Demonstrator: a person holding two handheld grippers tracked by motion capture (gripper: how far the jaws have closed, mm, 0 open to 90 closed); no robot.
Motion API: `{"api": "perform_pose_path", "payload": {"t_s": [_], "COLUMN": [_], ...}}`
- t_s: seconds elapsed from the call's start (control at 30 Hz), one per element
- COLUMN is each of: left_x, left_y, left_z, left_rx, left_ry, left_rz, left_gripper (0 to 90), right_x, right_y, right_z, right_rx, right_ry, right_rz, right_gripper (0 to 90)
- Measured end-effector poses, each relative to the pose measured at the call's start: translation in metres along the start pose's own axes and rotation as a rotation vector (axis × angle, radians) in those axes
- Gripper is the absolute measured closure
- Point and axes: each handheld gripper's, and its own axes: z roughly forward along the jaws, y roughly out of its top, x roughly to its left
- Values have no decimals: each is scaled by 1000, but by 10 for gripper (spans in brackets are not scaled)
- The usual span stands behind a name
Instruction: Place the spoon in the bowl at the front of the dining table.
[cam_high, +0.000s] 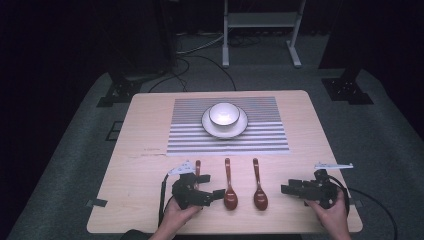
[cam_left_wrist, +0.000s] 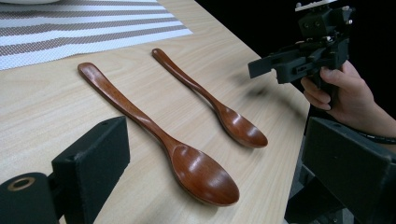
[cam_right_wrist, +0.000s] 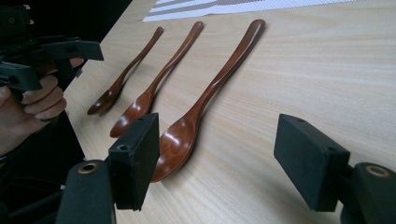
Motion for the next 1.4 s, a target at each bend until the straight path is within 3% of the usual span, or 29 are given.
{"api": "perform_pose_path", "payload": {"t_s": [0.23, 0.63, 1.4], "left_x": [0, -6, -24], "left_y": [-1, -1, -5], "left_z": [0, 3, 29], "left_rx": [-2, 10, 98], "left_ry": [-5, -19, -104], "left_rz": [-12, 9, 32], "left_gripper": [67, 67, 67], "right_x": [0, 9, 19], "right_y": [11, 35, 71], "right_z": [6, 31, 50], "right_rx": [23, 96, 104], "right_ry": [1, 4, 40], "right_rz": [3, -45, -72], "right_gripper": [301, 301, 302]}}
